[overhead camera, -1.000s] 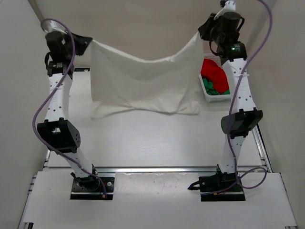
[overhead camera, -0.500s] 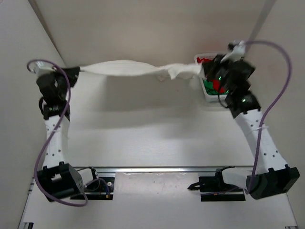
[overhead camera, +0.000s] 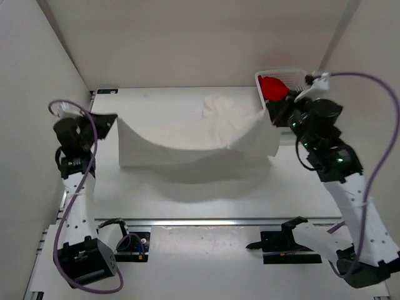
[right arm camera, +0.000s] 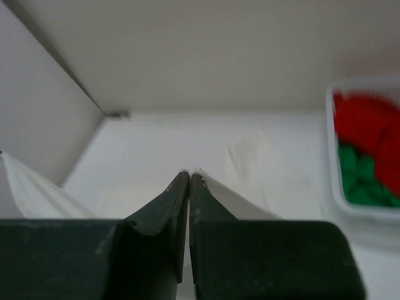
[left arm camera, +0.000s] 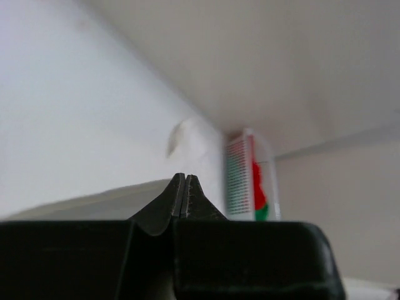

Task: Fold and stack the t-shirts
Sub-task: Flatten out the tshirt

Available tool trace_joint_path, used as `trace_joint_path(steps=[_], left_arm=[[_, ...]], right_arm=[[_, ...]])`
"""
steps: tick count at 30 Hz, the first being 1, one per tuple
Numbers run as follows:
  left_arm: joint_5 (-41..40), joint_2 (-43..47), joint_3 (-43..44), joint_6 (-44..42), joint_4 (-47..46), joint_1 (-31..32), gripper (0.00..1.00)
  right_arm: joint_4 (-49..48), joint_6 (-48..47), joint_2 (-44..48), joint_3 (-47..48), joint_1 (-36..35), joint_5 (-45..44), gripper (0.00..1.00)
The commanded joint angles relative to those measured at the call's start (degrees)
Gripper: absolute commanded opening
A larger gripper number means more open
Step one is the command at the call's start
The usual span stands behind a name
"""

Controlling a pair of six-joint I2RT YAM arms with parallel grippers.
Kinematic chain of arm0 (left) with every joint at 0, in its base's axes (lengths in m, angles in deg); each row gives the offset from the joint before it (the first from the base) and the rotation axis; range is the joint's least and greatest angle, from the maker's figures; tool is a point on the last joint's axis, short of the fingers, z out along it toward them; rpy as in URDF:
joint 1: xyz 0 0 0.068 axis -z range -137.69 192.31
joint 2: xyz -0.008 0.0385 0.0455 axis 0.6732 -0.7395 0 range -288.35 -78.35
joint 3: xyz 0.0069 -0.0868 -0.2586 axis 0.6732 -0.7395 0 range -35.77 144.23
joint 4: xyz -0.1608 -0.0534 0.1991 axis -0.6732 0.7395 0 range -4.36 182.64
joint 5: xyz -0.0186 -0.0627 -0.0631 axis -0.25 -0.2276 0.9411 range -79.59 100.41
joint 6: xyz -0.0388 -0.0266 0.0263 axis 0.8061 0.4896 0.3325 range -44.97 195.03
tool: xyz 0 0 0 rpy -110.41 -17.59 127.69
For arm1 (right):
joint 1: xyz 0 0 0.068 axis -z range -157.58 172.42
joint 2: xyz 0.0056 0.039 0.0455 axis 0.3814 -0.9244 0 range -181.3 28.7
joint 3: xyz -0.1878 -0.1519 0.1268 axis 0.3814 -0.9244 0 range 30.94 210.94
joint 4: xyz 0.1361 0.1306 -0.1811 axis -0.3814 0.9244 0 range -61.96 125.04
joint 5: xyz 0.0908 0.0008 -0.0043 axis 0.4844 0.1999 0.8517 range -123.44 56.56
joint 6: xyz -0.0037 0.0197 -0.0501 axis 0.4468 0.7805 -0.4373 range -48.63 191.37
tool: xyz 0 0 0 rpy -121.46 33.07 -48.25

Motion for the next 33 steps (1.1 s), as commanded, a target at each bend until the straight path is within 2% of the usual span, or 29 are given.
trace_joint_path(steps=[1, 2, 3, 5, 6, 7, 8, 9, 10, 11, 12, 13, 14, 15, 17, 19, 20, 22, 24, 26, 27, 30, 33], left_arm=[[5.2, 2.1, 19.7, 1.3, -0.8, 0.4, 0.0], [6.9, 0.5, 25.3, 2.3, 0.5, -0.4, 0.0], [7.5, -0.1, 27.7, 3.0, 1.3, -0.6, 0.0], [9.6, -2.6, 34.3, 5.0, 1.4, -1.9, 0.0], [10.0, -3.7, 36.3, 6.5, 0.6, -2.2, 0.0], [10.3, -4.2, 37.1, 7.5, 0.5, -2.6, 0.0], [10.3, -4.7, 38.4, 7.7, 0.4, -3.4, 0.0], [10.2, -5.4, 38.9, 7.9, 0.6, -3.8, 0.0], [10.0, -5.9, 38.8, 8.9, -0.3, -3.9, 0.0], [9.2, -6.1, 38.0, 8.8, -0.5, -3.6, 0.0], [7.0, -6.1, 37.2, 8.6, -0.9, -3.2, 0.0], [5.7, -6.3, 36.8, 7.4, -0.8, -2.4, 0.0], [3.3, -6.5, 35.5, 6.7, -0.2, -1.0, 0.0], [1.5, -6.8, 34.1, 5.3, 0.1, 0.5, 0.0], [-2.6, -7.3, 32.0, 2.2, 1.4, 3.8, 0.0], [-5.5, -8.0, 27.1, 0.0, 0.7, 6.5, 0.0], [-7.4, -8.5, 25.4, -0.5, 0.6, 6.8, 0.0], [-9.3, -12.0, 21.4, -0.6, -2.1, 8.0, 0.0], [-10.8, -16.9, 22.1, -1.1, -3.0, 9.2, 0.0], [-12.5, -22.8, 26.1, -1.4, -3.3, 10.6, 0.0], [-12.4, -27.3, 31.7, -1.3, -0.9, 11.0, 0.0], [-10.0, -34.5, 45.7, -0.4, 0.6, 11.4, 0.0], [-9.9, -35.8, 55.8, 0.8, 0.8, 10.9, 0.0]], right_arm=[[4.1, -7.8, -2.3, 23.5, -9.4, -14.4, 0.0], [6.8, -8.8, -5.8, 27.6, -14.7, -19.7, 0.0], [7.3, -12.2, -7.2, 35.5, -20.6, -22.4, 0.0], [4.9, -19.7, -13.6, 46.5, -31.2, -37.9, 0.0], [-2.7, -28.1, -14.7, 47.6, -40.4, -47.8, 0.0], [-9.6, -42.4, -14.8, 45.6, -50.3, -53.3, 0.0], [-35.0, -52.6, -13.9, 38.1, -55.0, -60.7, 0.0], [-58.3, -74.4, -14.3, 34.6, -61.4, -60.8, 0.0], [-59.1, -79.4, -15.0, 35.6, -60.0, -60.3, 0.0], [-40.4, -64.8, -18.8, 45.1, -56.2, -57.3, 0.0], [-17.7, -56.6, -23.3, 51.0, -46.8, -48.8, 0.0], [-10.8, -44.7, -24.8, 58.5, -36.5, -44.5, 0.0], [-4.3, -38.4, -26.4, 58.7, -31.9, -37.8, 0.0], [-2.8, -35.9, -26.3, 56.7, -25.5, -30.5, 0.0], [-3.3, -24.9, -25.6, 45.5, -11.9, -17.9, 0.0], [-5.1, -21.0, -27.9, 40.4, -4.6, -6.1, 0.0], [-5.0, -18.8, -29.3, 39.5, -1.5, -4.2, 0.0], [-2.9, -17.4, -36.4, 41.9, 1.7, 1.0, 0.0], [-0.8, -17.6, -43.8, 51.3, 3.5, 3.1, 0.0], [3.3, -17.2, -53.3, 65.5, 5.3, 3.3, 0.0], [5.5, -17.2, -59.6, 75.1, 6.4, 3.2, 0.0], [-5.8, -12.7, -57.7, 69.8, 9.0, 7.4, 0.0], [-11.6, -11.3, -57.2, 76.0, 9.3, 8.6, 0.0]])
